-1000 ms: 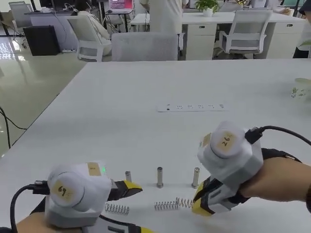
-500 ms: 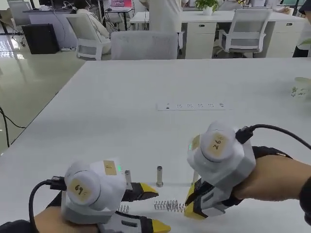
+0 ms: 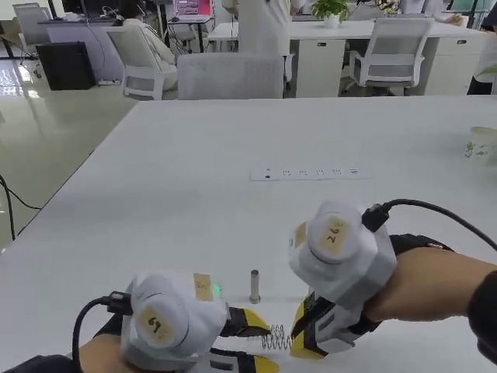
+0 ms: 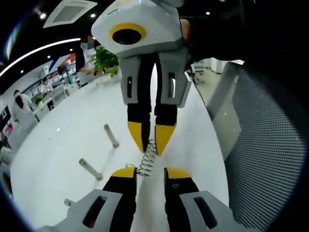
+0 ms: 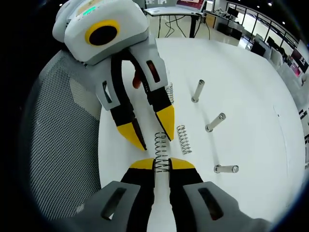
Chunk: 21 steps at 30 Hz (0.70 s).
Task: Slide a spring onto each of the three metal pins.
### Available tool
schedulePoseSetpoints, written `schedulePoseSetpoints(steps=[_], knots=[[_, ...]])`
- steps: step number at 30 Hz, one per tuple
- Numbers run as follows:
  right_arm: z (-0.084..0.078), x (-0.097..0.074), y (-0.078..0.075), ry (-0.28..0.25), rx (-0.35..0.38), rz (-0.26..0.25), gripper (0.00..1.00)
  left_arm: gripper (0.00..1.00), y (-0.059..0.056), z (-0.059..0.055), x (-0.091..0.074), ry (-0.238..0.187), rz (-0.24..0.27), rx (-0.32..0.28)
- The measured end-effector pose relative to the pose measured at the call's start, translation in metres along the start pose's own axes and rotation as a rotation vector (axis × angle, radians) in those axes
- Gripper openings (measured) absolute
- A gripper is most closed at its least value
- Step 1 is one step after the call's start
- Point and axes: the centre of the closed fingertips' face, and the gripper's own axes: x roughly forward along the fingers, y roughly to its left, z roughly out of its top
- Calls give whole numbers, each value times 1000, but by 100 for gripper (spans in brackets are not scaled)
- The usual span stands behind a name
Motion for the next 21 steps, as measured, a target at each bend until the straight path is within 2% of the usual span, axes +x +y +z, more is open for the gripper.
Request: schedulePoseSetpoints(steps=[1, 9, 11, 18, 21], knots=[[-1, 0, 1, 6, 6, 6, 7, 14, 1, -1, 0, 9, 9, 17], [-1, 1, 8, 8, 25, 39, 7, 4, 1, -6, 1, 33, 7, 42], [0, 0, 8, 3, 34, 41, 7, 4, 1, -6, 1, 35, 9, 43], [3, -7, 6, -25, 65, 36, 7, 3, 2, -3, 0, 18, 25, 35], [8, -12, 5, -61, 84, 35, 7, 3, 4, -1, -2, -1, 33, 17]])
